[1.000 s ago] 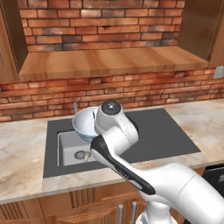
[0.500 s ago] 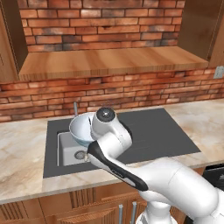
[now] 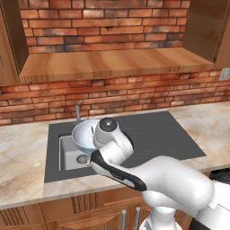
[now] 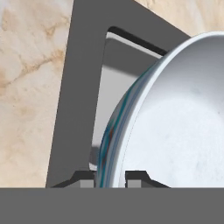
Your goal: Pick the jar and bowl and place them in the sink. Then turn on the water.
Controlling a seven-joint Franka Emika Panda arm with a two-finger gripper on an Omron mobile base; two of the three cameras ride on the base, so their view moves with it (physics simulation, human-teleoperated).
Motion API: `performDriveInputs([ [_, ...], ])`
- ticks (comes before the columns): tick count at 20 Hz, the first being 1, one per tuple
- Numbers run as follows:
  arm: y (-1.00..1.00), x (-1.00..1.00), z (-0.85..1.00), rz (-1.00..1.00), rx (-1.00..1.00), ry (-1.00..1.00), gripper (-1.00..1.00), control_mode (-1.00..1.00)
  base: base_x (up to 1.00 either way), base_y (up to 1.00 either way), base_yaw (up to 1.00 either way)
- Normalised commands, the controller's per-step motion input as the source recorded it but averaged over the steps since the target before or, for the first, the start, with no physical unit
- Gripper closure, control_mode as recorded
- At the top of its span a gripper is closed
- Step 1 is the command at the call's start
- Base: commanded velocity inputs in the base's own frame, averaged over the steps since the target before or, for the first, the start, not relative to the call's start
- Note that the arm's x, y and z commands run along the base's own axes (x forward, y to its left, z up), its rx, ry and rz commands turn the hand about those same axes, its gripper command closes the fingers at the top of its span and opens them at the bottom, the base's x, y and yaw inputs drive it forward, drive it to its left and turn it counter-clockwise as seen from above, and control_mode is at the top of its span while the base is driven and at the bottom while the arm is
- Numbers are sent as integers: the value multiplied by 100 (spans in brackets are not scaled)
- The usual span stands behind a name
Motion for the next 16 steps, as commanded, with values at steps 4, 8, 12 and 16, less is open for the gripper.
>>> performDriveInputs([
  [4,15,19,-43,0,0,0,100,-100,0,0,0],
  [8,18,14,-35,0,0,0,100,-100,0,0,0],
  [12,16,21,-23,0,0,0,100,-100,0,0,0],
  [16,15,35,-12,0,0,0,100,-100,0,0,0],
])
